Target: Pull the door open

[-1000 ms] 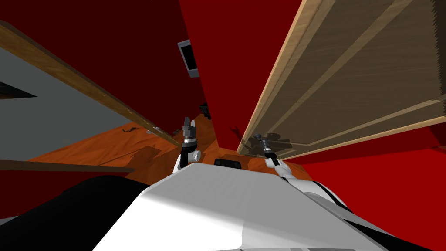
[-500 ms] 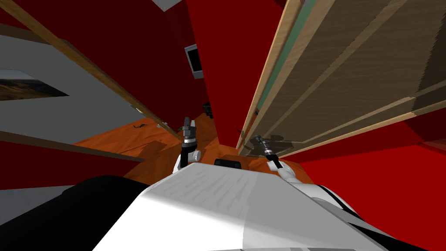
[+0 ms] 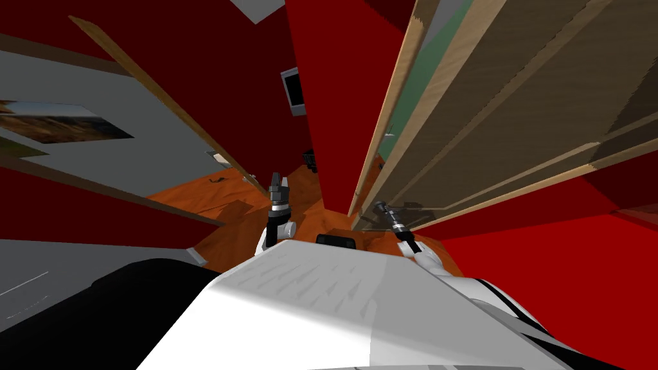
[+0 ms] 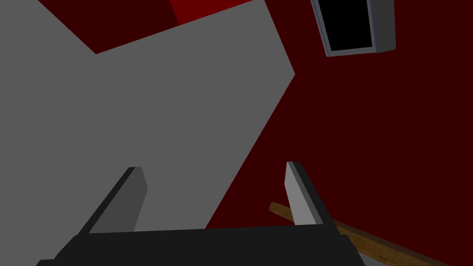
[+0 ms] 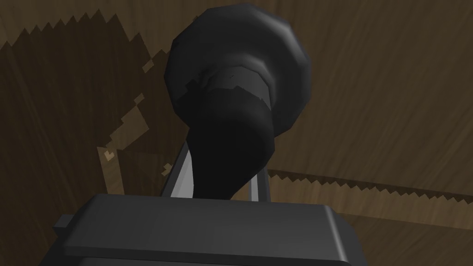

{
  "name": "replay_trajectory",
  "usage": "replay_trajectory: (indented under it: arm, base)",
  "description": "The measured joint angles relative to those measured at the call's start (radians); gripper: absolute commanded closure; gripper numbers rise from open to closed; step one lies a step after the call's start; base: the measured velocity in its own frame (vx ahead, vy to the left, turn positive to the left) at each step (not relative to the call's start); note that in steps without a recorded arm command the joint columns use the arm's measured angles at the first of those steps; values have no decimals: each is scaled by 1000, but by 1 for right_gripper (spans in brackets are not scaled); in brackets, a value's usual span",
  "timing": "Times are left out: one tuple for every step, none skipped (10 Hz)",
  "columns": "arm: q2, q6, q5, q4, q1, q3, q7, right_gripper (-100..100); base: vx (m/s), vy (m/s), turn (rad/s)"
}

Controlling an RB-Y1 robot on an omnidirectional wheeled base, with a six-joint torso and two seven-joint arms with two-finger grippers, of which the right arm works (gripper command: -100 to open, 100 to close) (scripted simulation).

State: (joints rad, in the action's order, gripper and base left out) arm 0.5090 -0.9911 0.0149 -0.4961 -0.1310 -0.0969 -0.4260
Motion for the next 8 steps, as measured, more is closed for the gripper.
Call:
replay_trajectory:
  arm:
    - [10, -22, 4, 4, 8, -7, -11, 100]
    - [23, -44, 7, 8, 17, -14, -23, 100]
    - [31, -63, 10, 15, 24, -20, -32, 100]
    - [39, -81, 13, 18, 36, -26, -40, 100]
    - [48, -93, 15, 4, 54, -31, -49, 100]
    - [54, -119, 19, 31, 47, -37, -57, 100]
    - [54, -125, 19, 37, 47, -39, -59, 100]
    - [57, -133, 19, 43, 50, -40, -61, 100]
  base:
    - [-226, -81, 168]
    - [-171, -64, 96]
    - [-135, -76, 100]
    - [-167, -97, 131]
    - [-181, -78, 109]
    - [-76, -30, 17]
    - [-145, -87, 161]
    - [-206, -140, 267]
